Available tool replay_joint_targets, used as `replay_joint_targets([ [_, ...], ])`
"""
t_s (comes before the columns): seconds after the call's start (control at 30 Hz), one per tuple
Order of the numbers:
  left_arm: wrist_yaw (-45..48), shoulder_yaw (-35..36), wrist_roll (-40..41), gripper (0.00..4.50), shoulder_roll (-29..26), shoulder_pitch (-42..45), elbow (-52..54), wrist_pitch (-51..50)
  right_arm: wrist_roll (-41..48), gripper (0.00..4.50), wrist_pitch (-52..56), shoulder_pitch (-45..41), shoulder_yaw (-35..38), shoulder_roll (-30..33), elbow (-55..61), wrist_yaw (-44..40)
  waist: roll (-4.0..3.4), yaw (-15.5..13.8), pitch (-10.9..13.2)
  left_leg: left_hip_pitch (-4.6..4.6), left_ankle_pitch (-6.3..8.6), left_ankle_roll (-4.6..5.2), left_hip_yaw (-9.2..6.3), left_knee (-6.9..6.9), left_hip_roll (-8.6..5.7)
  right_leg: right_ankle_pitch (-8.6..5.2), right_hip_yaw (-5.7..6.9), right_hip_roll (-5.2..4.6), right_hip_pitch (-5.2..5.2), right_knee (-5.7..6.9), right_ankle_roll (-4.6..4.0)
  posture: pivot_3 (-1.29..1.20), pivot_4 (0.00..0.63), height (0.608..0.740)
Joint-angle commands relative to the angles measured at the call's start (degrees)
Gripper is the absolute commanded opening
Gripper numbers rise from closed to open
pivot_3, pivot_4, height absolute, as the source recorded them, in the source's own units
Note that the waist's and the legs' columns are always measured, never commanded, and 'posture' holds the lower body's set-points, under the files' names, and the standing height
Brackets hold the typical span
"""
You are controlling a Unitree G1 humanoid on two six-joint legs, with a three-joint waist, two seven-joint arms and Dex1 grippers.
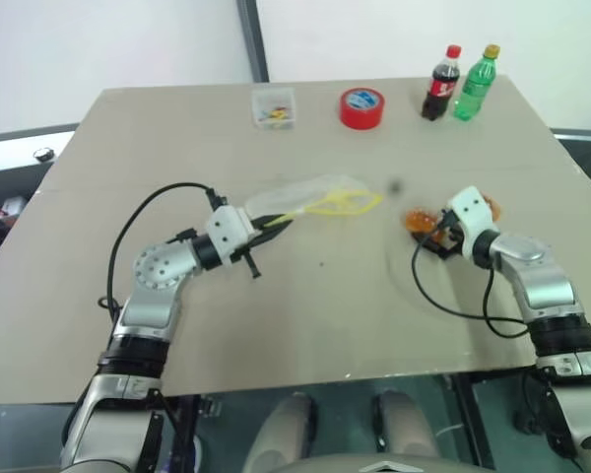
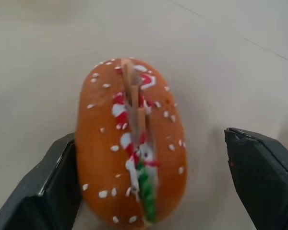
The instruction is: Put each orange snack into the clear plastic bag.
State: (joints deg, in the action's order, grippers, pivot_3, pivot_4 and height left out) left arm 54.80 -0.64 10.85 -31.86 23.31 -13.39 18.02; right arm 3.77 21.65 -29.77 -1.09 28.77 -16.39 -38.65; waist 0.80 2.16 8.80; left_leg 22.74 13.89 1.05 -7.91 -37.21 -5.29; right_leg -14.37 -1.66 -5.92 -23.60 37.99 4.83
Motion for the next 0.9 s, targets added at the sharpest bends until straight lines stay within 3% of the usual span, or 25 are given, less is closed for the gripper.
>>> replay_joint_targets([
  [0.03,-0.3,1.3,1.3,0.0,-0.5,-0.7,2.2,0.5,1.9,2.69,0.4,1.3,1.5,0.8,2.8,-1.0,0.0,-0.1,0.0,0.0,0.0,0.0,0.0,0.0,0.0,0.0,0.0,-0.01,0.0,0.0,0.0,0.0,0.15,0.736],
  [0.17,-0.6,1.4,1.4,0.0,-0.5,-1.2,2.9,0.2,5.1,1.13,4.9,4.0,1.0,0.7,13.8,-2.2,-0.02,-0.1,0.0,0.05,0.0,0.0,-0.05,0.02,0.0,0.0,0.02,-0.01,-0.04,-0.01,0.0,0.0,0.15,0.736],
  [0.3,-0.6,1.2,1.4,0.0,-0.5,-1.4,2.9,0.5,9.5,1.13,13.9,3.9,0.0,-2.0,27.6,-0.2,-0.04,0.2,0.0,0.08,0.0,0.0,-0.03,0.01,0.01,0.0,0.0,-0.01,-0.09,0.01,0.0,0.0,0.15,0.736],
  [0.43,-0.5,1.0,1.3,0.0,-0.2,-1.2,2.5,0.7,11.0,1.13,20.5,1.9,-2.5,-5.9,34.1,3.2,-0.03,0.0,0.0,0.07,0.01,0.02,-0.05,0.02,0.07,0.0,0.02,0.03,-0.1,0.03,0.0,0.0,0.15,0.736],
  [0.63,-0.5,0.5,1.3,0.0,0.3,-0.5,2.6,0.6,9.7,1.13,22.1,-0.1,-7.1,-9.2,33.6,5.8,-0.03,-0.3,0.0,0.11,0.0,0.0,-0.08,0.01,-0.03,0.0,0.05,-0.04,-0.1,-0.02,0.0,0.0,0.15,0.736],
  [0.9,-0.2,0.3,1.6,0.0,0.5,-0.8,5.1,-0.5,9.2,1.13,22.1,-0.1,-9.0,-9.1,32.9,6.3,-0.03,-0.2,0.0,0.11,0.0,0.0,-0.08,0.02,-0.02,0.0,0.06,-0.03,-0.11,-0.01,0.0,0.0,0.15,0.736],
])
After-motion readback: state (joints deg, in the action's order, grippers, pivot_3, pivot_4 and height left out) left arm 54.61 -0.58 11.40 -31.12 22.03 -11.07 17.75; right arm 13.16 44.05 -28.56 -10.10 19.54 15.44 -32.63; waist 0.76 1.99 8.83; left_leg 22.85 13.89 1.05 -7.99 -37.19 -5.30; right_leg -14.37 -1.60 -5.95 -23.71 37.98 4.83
